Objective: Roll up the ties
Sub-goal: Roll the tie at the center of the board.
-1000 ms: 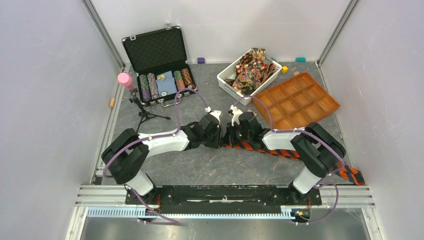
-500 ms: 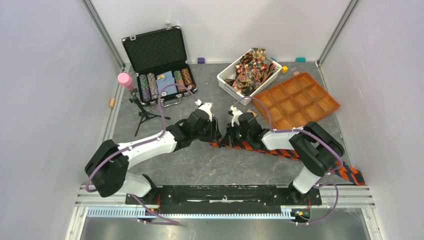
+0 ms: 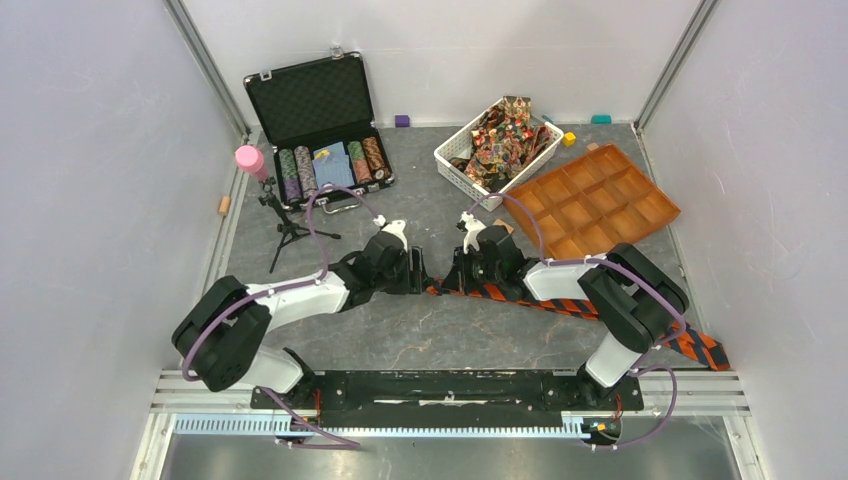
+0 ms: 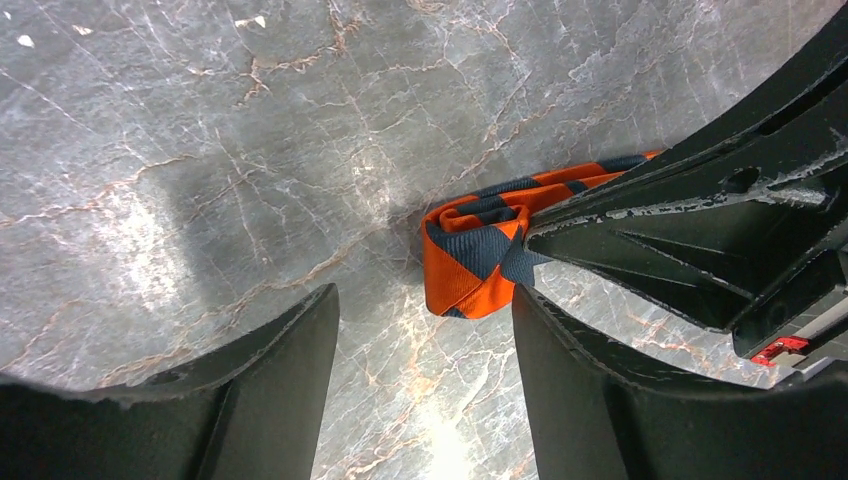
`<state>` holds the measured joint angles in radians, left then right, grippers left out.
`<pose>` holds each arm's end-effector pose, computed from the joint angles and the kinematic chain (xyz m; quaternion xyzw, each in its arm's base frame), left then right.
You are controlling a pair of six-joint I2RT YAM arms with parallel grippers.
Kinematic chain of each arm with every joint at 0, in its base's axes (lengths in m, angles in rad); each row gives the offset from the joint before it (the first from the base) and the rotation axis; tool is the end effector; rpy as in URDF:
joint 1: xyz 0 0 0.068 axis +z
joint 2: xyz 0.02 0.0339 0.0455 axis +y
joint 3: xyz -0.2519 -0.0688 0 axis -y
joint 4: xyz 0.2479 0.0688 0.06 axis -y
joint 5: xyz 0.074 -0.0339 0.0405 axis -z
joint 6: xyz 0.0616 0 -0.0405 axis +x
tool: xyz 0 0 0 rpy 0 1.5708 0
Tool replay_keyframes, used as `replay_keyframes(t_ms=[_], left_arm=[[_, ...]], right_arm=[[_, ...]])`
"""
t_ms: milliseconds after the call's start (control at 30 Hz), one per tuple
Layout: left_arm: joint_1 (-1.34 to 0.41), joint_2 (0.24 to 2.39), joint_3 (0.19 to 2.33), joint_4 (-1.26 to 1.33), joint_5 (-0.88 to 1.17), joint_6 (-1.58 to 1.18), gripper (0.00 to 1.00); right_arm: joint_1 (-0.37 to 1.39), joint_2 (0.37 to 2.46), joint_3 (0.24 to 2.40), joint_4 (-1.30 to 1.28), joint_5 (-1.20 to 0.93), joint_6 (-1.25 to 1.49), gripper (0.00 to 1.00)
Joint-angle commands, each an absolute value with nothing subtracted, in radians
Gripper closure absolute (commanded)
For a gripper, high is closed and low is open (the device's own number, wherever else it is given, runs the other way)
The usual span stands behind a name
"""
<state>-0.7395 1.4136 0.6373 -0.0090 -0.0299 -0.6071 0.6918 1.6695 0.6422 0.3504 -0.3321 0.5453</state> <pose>0.2195 -0.1977 0.1356 0.0554 0.9221 -0.2278 0.3078 0.2394 0.2244 0.1002 -0.1363 0.8818 0.3686 0.2609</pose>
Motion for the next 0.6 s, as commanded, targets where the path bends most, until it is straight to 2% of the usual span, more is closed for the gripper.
replay_keyframes(t_ms=[0, 233, 567], left_arm=[[-0.729, 1.434, 0.598, 0.158, 0.038, -0.673, 0.30], [-0.727, 1.506, 0.554, 0.301, 0.111, -0.722, 0.37], [-0.727, 1.532, 0.514, 0.357, 0.129, -0.737, 0.60]], right_arm=[[0.693, 1.690, 0.626, 0.366, -0.322, 0.549, 1.00], [0.693, 1.698, 0.623, 0.377, -0.327, 0.557, 1.00], [0.693, 1.703, 0.621, 0.379, -0.331, 0.558, 1.00]])
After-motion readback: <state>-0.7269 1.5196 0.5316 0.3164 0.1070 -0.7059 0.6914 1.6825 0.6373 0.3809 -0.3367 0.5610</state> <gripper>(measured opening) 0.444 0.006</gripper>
